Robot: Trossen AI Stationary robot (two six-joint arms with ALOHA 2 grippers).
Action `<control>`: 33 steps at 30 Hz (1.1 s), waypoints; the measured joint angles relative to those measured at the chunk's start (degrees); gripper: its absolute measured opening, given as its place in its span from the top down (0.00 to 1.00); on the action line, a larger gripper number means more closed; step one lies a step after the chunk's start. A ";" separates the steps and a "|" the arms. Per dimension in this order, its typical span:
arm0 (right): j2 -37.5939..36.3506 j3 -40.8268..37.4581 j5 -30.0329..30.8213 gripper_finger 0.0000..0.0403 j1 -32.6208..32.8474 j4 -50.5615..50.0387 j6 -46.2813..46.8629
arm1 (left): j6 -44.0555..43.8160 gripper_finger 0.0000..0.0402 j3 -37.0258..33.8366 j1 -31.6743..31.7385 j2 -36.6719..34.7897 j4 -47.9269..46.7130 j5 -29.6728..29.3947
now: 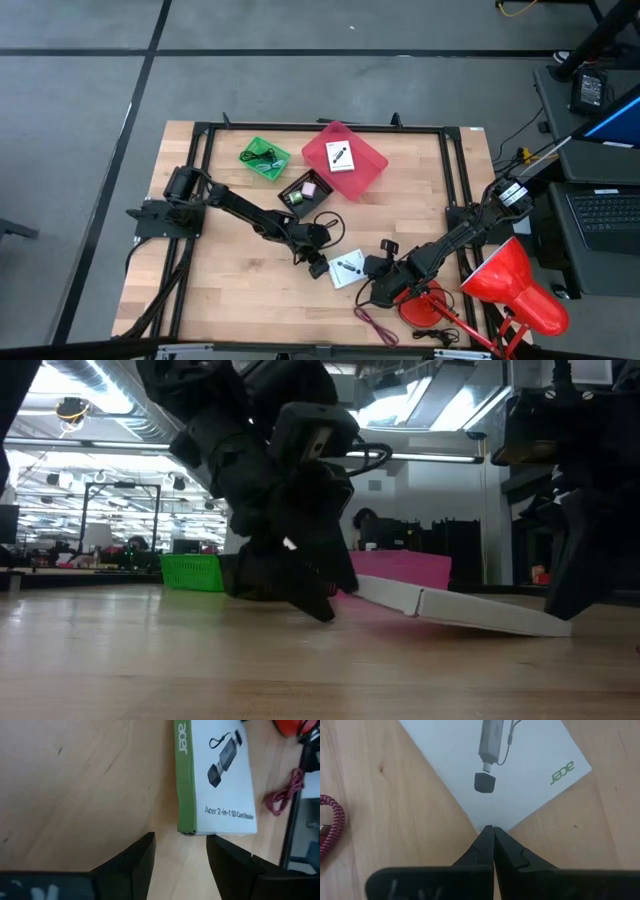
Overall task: Pick and place items into bin
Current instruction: Put the white card reader box into the red bin
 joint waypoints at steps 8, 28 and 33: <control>-0.03 -0.04 -0.11 1.00 0.04 -0.57 0.04 | 1.10 0.56 -0.09 1.79 0.07 2.81 1.80; -0.02 -0.04 0.10 1.00 -0.02 -0.39 0.07 | 3.53 0.56 0.09 1.77 0.07 3.88 10.35; 0.00 -0.04 0.11 1.00 -0.02 -0.41 0.09 | 3.86 0.56 0.09 2.68 0.07 3.77 9.68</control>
